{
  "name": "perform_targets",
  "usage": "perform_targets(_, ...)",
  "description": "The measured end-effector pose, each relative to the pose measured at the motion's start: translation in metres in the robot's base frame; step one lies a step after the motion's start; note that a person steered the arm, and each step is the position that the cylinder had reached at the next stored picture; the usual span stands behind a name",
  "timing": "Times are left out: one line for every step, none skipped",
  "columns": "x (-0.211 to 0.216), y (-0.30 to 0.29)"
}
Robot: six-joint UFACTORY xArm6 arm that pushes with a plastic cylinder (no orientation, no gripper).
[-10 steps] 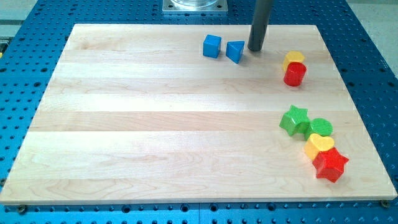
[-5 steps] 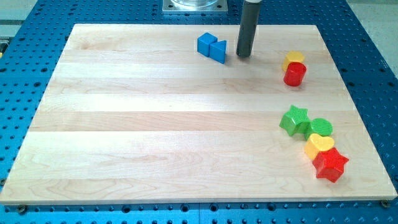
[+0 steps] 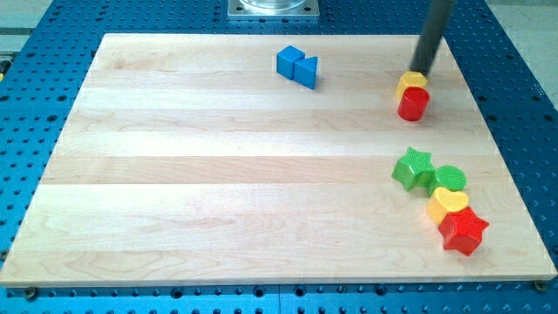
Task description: Keep yellow blocks at the center
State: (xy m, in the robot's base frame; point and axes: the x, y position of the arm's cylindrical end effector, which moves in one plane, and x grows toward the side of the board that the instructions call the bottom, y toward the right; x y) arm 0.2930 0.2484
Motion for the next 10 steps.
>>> perform_targets(0.051, -0.005)
perform_targets(0.055, -0.005)
perform_targets(0.055, -0.066)
perform_targets(0.055, -0.120)
perform_targets(0.029, -0.052)
perform_targets(-0.012, -0.059)
perform_targets(0.035, -0.102)
perform_targets(0.085, -0.155)
perform_targets(0.059, -0.132)
perform_targets(0.050, -0.160)
